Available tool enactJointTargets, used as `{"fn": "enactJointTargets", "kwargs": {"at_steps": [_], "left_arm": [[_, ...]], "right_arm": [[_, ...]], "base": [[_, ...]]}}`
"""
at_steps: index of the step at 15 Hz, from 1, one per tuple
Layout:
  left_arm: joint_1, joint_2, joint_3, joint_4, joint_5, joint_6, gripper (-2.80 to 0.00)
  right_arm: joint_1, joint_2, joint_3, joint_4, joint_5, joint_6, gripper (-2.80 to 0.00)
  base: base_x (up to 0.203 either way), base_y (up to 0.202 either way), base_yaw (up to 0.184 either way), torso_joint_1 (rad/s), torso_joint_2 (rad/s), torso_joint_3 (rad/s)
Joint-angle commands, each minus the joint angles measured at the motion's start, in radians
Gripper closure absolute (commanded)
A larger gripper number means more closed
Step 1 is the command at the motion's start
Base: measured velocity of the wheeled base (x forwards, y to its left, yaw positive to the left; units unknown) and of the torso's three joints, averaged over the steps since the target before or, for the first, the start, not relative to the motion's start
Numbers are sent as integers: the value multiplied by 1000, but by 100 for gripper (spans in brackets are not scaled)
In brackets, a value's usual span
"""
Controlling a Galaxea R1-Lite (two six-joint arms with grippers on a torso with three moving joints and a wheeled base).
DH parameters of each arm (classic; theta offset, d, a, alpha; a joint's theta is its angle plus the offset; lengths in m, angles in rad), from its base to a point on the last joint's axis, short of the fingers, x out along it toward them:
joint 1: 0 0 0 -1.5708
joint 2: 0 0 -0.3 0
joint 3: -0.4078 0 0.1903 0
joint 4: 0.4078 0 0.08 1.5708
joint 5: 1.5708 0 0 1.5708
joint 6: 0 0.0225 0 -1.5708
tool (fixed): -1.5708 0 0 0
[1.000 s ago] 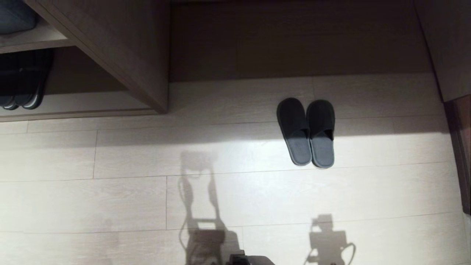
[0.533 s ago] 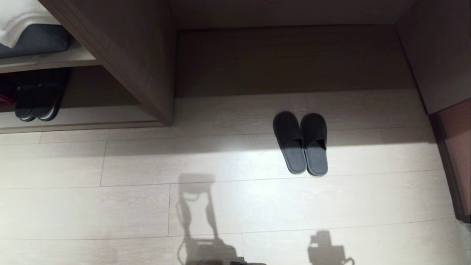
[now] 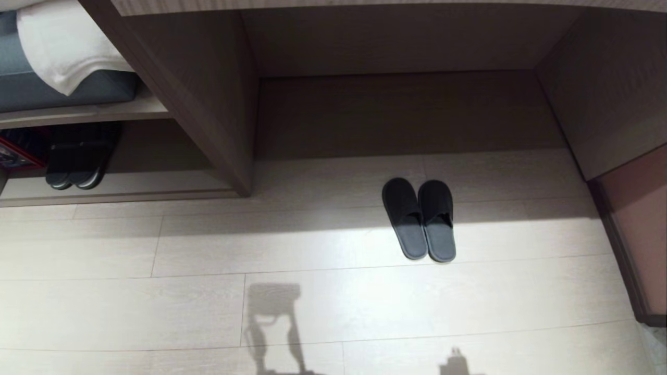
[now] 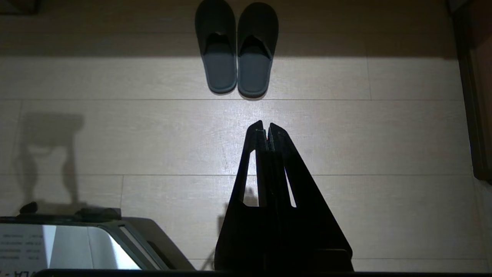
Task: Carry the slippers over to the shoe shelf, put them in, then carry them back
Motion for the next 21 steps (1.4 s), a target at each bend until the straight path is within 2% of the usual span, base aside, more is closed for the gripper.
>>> {"fn": "enactJointTargets", "kwargs": {"at_steps": [1, 21], "left_arm": [[1, 1, 0, -1, 0, 0, 0], [1, 1, 0, -1, 0, -5, 0]], "right_arm": [[1, 2, 0, 0, 0, 0, 0], [1, 2, 0, 0, 0, 0, 0]], "base": [[0, 0, 0, 2, 0, 201], [0, 0, 0, 2, 2, 200]]}}
